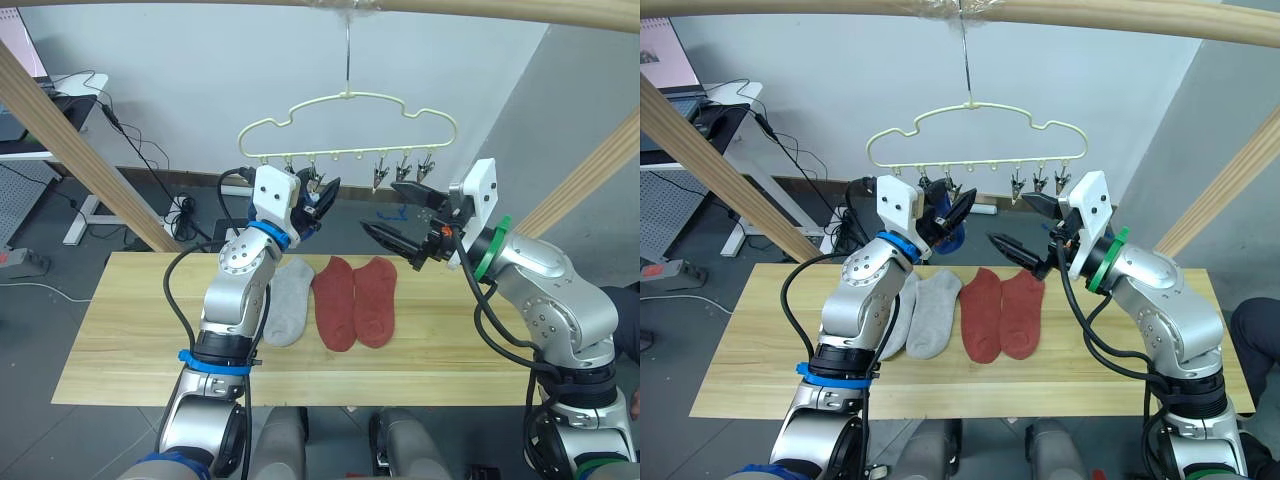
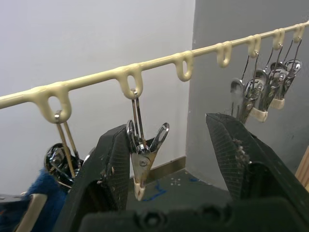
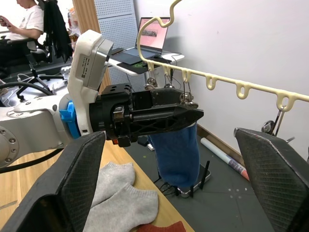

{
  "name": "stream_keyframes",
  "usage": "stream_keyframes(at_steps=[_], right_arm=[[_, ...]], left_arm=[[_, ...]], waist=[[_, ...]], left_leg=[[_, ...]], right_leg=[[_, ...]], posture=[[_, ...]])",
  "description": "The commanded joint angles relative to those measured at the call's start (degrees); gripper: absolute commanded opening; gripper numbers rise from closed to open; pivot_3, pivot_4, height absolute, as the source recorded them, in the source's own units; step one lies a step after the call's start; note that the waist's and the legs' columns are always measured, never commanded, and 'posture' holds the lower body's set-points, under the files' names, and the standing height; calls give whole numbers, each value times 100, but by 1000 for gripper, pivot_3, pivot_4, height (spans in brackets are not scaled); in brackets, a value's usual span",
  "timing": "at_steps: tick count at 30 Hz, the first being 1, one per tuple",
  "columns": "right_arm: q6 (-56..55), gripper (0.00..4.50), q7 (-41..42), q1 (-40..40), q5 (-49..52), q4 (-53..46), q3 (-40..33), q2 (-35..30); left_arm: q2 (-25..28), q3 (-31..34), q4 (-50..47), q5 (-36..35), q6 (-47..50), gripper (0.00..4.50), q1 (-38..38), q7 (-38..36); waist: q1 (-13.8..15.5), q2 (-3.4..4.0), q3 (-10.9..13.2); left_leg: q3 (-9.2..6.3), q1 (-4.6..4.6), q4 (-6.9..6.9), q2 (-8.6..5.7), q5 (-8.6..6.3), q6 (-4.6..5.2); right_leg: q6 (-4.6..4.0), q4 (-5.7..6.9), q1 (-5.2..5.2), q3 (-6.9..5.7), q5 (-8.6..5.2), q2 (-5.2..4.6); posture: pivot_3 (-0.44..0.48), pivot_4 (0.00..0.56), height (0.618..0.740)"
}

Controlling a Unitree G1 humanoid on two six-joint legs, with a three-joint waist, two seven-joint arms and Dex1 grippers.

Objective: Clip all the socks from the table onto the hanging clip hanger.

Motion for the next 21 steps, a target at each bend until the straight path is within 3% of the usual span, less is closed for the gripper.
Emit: stream_keyframes(at_steps=[1, 9, 12, 18, 21], right_arm=[[-64, 4500, -13, 31, 96, -192, -93, -68], [-77, 4500, -24, 69, 78, -207, -74, -88], [-72, 4500, -30, 86, 87, -227, -76, -87], [-82, 4500, -43, 73, 88, -220, -64, -65], [-90, 4500, -42, 73, 86, -216, -61, -63]], left_arm=[[-39, -19, -89, 29, -157, 2734, -101, -43], [-83, 39, 30, -5, -184, 2734, -198, -48], [-92, 51, 46, -27, -176, 2199, -204, -60], [-80, 58, 70, -52, -122, 574, -204, -82], [-96, 73, 61, -75, -101, 457, -212, -72]], waist=[[0, 0, 0], [-1, 0, 0], [-3, 0, 0], [-3, 0, 0], [-3, 0, 0]], left_leg=[[0, 0, 0, 0, 0, 0], [0, 0, 2, 0, 0, 0], [1, 0, 2, 0, 0, 0], [1, 0, 3, 0, 1, 0], [0, 0, 3, 0, 1, 1]], right_leg=[[0, 0, 0, 0, 0, 0], [0, 2, 0, -1, 0, 0], [0, 2, 0, 0, 0, 0], [0, 3, 0, -1, 0, 0], [0, 4, 0, -2, 0, 0]], posture=[[8, 241, 740], [2, 235, 740], [2, 235, 740], [3, 231, 740], [5, 232, 740]])
